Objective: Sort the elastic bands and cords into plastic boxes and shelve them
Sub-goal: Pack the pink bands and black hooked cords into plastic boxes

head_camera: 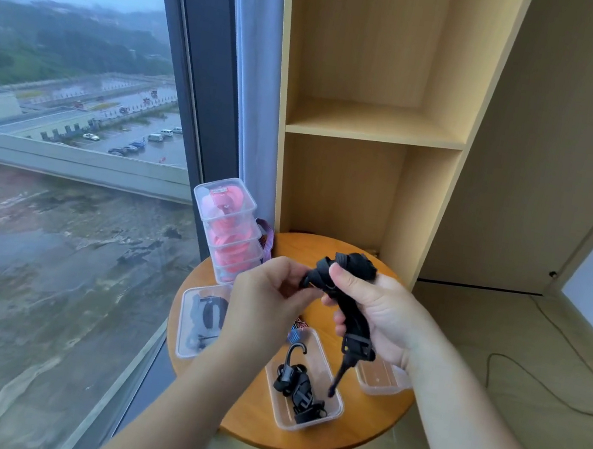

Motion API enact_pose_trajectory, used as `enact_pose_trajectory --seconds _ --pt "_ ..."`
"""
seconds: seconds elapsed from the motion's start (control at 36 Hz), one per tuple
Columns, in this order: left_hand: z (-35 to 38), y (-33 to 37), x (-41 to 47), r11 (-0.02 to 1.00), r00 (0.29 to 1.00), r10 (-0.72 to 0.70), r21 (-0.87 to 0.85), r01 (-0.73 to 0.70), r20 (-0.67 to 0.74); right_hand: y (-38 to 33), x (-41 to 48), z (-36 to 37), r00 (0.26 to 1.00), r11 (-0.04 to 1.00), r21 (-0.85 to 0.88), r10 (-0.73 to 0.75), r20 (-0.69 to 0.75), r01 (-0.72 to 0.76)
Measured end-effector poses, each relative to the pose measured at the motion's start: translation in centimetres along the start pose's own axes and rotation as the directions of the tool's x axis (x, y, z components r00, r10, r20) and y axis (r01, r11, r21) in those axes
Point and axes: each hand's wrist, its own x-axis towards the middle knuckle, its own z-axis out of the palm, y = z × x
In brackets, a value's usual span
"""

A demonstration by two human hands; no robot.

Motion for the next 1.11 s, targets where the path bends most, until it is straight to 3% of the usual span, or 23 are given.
enact_pose_trajectory --seconds 0.06,0.11,0.17,0.19,0.25,0.31,0.39,0.44,0.56,0.69,0.81,0.89,0.97,1.03,1.11 --pt "0.2 0.0 0.0 0.948 0.965 0.250 0.225 -0.227 -0.078 0.1 0.1 0.2 0.999 0.999 0.050 0.023 -0.025 -0.021" --pt "0.4 -0.2 0.1 0.831 0.888 0.453 0.393 -0.393 -0.072 0.1 0.1 0.3 0.998 0.999 0.050 0.020 -0.059 -0.017" --pt "0.4 -0.5 -0.1 0.804 0.866 0.498 0.398 -0.442 -0.043 0.3 0.2 0.3 0.995 1.000 0.019 -0.002 -0.100 0.004" --pt "0.4 -0.6 -0.4 0.842 0.888 0.459 0.335 -0.423 -0.032 0.4 0.2 0.2 0.992 1.000 0.006 -0.023 -0.123 0.024" --pt "0.2 -0.4 -0.8 0.959 0.963 0.267 0.085 -0.269 0.039 0.5 0.3 -0.2 0.986 0.997 0.005 -0.069 -0.154 0.071" --pt "0.0 0.2 -0.9 0.987 0.987 0.005 -0.159 0.021 0.162 0.4 0.3 -0.5 0.984 0.994 0.031 -0.099 -0.146 0.105" --pt "-0.5 0.9 -0.4 0.783 0.865 -0.324 -0.405 0.472 0.382 0.4 0.3 -0.8 0.987 0.988 0.054 -0.137 -0.085 0.142" --pt "-0.7 1.2 -0.2 0.633 0.773 -0.366 -0.470 0.615 0.518 0.4 0.2 -0.8 0.984 0.983 0.042 -0.175 -0.041 0.176" --pt "-0.7 1.5 0.0 0.480 0.697 -0.351 -0.519 0.707 0.625 0.4 0.1 -0.8 0.978 0.977 0.044 -0.209 0.010 0.208" --pt "-0.3 1.4 0.2 0.405 0.701 -0.386 -0.573 0.712 0.599 0.5 0.3 -0.9 0.983 0.982 0.041 -0.184 0.000 0.184" --pt "-0.2 1.2 0.6 0.399 0.714 -0.387 -0.592 0.701 0.584 0.8 0.4 -0.7 0.981 0.980 -0.059 -0.192 -0.016 0.190" --pt "-0.2 1.2 0.6 0.501 0.770 -0.380 -0.586 0.637 0.513 0.9 0.6 -0.6 0.978 0.970 -0.146 -0.203 -0.034 0.196" --pt "0.0 0.9 0.4 0.816 0.902 -0.328 -0.398 0.420 0.280 0.9 0.9 -0.7 0.982 0.968 -0.204 -0.167 -0.091 0.145" --pt "0.3 0.5 0.1 0.968 0.976 -0.180 -0.154 0.198 0.125 1.0 1.1 -0.7 0.982 0.974 -0.194 -0.141 -0.127 0.115" --pt "0.7 0.3 -0.3 0.964 0.980 0.196 0.176 -0.198 0.027 1.0 1.1 -0.5 0.983 0.980 -0.190 -0.096 -0.157 0.066"
